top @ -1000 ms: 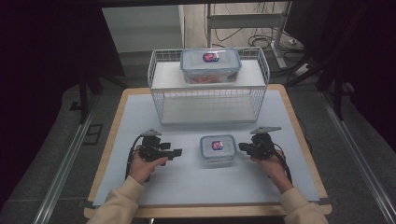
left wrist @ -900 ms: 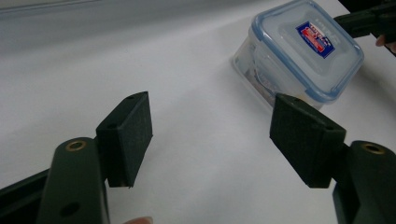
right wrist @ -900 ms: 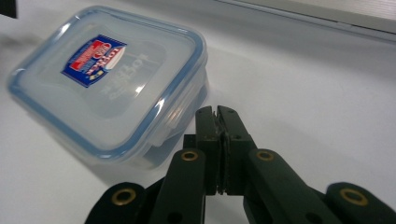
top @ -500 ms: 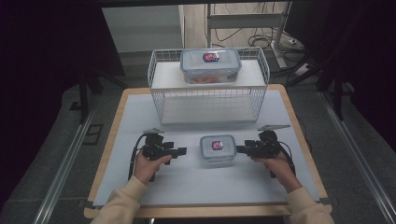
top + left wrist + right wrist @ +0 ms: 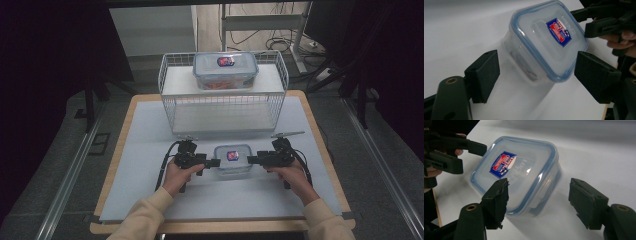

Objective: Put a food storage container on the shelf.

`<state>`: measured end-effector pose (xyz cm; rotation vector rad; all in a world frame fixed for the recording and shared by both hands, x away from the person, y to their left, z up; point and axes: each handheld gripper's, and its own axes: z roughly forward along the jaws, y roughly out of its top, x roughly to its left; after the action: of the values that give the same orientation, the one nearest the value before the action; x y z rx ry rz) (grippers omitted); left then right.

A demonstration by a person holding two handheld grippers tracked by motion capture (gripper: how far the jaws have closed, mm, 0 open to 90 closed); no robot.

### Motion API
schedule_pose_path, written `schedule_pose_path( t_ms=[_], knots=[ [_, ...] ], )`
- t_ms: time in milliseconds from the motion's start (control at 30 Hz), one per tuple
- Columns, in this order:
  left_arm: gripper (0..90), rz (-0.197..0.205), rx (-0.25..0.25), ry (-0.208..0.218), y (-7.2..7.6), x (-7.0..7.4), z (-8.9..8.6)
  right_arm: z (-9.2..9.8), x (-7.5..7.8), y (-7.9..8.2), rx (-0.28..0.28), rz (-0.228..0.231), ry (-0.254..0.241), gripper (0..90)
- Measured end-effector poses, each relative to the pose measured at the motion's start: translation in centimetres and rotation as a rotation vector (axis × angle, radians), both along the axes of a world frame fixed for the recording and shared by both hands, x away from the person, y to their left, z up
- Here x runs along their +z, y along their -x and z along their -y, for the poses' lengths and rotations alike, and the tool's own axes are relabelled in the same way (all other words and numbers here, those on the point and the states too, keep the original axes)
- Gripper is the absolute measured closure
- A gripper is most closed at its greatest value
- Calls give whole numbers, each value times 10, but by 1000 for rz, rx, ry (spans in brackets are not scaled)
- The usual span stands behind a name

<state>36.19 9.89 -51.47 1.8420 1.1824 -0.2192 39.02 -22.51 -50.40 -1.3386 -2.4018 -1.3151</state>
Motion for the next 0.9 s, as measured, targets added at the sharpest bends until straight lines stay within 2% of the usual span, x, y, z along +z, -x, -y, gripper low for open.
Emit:
schedule_pose_path(
  t_ms=[33, 233, 300, 433, 500, 600, 700, 800, 900],
  knots=[
    [204, -28, 4, 23, -2, -3, 2, 0, -1, -1, -1, -10, -6, 312],
    [231, -101, -18, 80, -8, -14, 8, -3, -8, -6, 7, -79, -47, 305],
    [284, -124, -24, 106, -9, -16, 8, -4, -10, -8, 7, -103, -70, 323],
    [344, -124, -27, 105, -9, -17, 8, -5, -11, -8, 14, -135, -98, 365],
    [369, -132, -19, 119, -9, -17, 6, -6, -10, -8, 11, -132, -92, 377],
    [405, -128, -26, 118, -8, -16, 4, -5, -9, -7, 7, -130, -91, 407],
    [419, -108, -30, 104, -4, -14, 5, -4, -7, -5, 2, -125, -88, 430],
    [465, -96, -28, 115, 0, -13, 3, -3, -6, -1, 8, -127, -101, 454],
    [480, -65, -22, 96, 6, -11, 5, -3, -4, 6, 12, -95, -86, 464]
  ],
)
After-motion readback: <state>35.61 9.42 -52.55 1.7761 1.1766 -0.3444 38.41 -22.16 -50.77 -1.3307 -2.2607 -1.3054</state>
